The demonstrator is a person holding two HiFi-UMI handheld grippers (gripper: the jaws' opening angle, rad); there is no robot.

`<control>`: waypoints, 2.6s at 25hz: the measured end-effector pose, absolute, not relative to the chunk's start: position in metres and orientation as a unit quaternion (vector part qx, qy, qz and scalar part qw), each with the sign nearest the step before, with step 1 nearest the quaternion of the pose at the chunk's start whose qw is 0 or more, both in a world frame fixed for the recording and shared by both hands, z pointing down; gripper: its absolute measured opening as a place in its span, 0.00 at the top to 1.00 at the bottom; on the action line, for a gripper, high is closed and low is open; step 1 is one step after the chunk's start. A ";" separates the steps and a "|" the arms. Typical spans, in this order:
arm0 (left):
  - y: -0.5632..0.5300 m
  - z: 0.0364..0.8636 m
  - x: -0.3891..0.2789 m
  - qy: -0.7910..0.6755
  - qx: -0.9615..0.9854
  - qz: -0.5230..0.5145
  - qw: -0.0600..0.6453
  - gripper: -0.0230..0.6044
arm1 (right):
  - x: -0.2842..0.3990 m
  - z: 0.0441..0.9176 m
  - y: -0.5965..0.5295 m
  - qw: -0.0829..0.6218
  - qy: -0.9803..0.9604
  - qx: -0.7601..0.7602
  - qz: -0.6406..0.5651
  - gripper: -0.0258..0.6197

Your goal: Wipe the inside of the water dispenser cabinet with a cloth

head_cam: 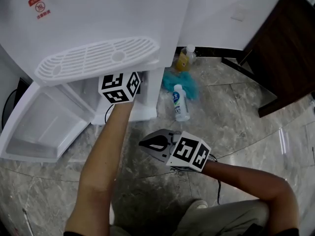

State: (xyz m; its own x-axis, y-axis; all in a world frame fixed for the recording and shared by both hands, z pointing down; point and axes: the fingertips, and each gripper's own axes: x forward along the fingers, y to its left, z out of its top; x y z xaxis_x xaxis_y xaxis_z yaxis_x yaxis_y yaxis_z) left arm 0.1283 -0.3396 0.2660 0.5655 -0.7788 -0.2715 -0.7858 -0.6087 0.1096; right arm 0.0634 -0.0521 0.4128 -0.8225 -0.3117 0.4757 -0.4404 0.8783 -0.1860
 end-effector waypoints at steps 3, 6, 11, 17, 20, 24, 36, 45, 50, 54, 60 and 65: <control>-0.352 0.261 0.129 0.451 -0.882 0.136 0.024 0.72 | 0.072 0.422 -0.045 0.231 -0.939 0.199 0.157 0.96; -0.353 0.261 0.130 0.451 -0.880 0.146 0.018 0.72 | 0.082 0.428 -0.040 0.237 -0.935 0.205 0.167 0.96; -0.339 0.273 0.129 0.439 -0.886 0.151 -0.003 0.72 | 0.079 0.433 -0.045 0.234 -0.933 0.207 0.179 0.96; -0.343 0.265 0.130 0.436 -0.887 0.152 -0.003 0.72 | 0.064 0.434 -0.043 0.232 -0.938 0.184 0.181 0.96; -0.352 0.264 0.129 0.446 -0.881 0.156 -0.015 0.72 | 0.076 0.442 -0.039 0.243 -0.931 0.191 0.192 0.96; -0.353 0.264 0.130 0.441 -0.884 0.153 -0.022 0.72 | 0.089 0.451 -0.039 0.239 -0.919 0.218 0.228 0.96; -0.266 0.283 0.116 0.290 -0.951 -0.018 0.109 0.71 | 0.100 0.411 -0.104 0.172 -0.908 0.322 0.205 0.96; -0.181 0.335 0.050 0.196 -0.961 -0.140 0.137 0.71 | 0.069 0.363 -0.142 0.128 -0.917 0.343 0.159 0.96; -0.158 0.354 0.013 0.185 -0.954 -0.197 0.128 0.71 | 0.031 0.341 -0.149 0.098 -0.932 0.317 0.149 0.96; -0.154 0.366 -0.008 0.198 -0.946 -0.222 0.128 0.71 | 0.005 0.330 -0.148 0.065 -0.932 0.315 0.167 0.53; -0.139 0.366 -0.010 0.188 -0.944 -0.228 0.148 0.71 | -0.024 0.326 -0.138 0.062 -0.936 0.294 0.183 0.49; -0.129 0.360 0.003 0.175 -0.944 -0.222 0.172 0.71 | -0.024 0.336 -0.141 0.093 -0.925 0.308 0.200 0.58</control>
State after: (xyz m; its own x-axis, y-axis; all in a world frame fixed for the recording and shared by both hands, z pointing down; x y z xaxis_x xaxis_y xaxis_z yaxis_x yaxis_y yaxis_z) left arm 0.0031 -0.1286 0.3601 0.8401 -0.4065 0.3590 -0.2532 -0.8794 -0.4032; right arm -0.0244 -0.1406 0.3360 -0.7931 -0.5332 0.2946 -0.6072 0.7302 -0.3132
